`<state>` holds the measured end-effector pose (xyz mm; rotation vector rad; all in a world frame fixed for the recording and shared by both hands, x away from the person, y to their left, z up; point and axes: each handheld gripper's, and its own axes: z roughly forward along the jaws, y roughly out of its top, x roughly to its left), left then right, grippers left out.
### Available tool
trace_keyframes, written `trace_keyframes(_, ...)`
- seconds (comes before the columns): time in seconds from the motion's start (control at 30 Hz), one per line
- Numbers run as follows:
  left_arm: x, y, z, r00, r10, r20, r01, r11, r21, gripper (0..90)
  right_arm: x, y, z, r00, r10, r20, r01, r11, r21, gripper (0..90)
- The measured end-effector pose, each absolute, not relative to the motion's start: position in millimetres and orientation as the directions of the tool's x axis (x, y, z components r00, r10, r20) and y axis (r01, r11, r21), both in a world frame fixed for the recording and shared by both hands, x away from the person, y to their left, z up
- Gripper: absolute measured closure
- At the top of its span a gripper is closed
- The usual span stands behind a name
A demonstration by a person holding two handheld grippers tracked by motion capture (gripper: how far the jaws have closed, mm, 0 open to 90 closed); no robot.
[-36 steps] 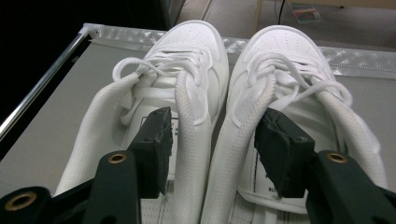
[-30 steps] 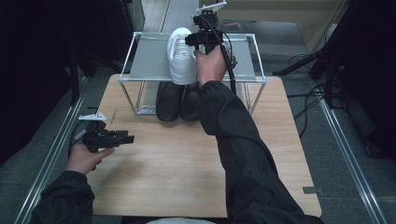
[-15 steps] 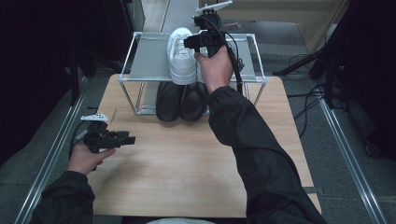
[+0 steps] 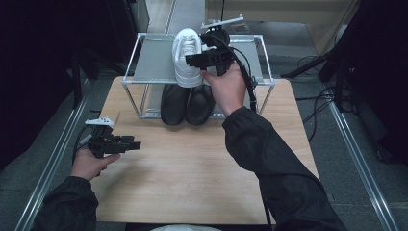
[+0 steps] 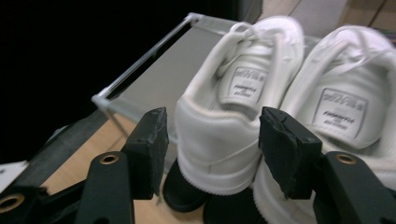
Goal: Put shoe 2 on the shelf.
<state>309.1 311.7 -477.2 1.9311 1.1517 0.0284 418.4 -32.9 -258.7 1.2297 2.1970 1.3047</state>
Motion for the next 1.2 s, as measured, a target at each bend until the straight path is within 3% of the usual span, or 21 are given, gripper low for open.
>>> trace_keyframes(0.7,310,310,-478,0.578,0.727,-0.371,0.701,-0.209,0.682,45.8,376,-66,-320,-0.747,0.645,0.160,0.421,0.272,0.865,40.4)
trace_keyframes(1.2,311,305,-480,0.586,0.722,-0.367,0.698,-0.220,0.682,44.8,361,-96,-366,-0.797,0.580,0.169,0.403,0.302,0.864,40.4)
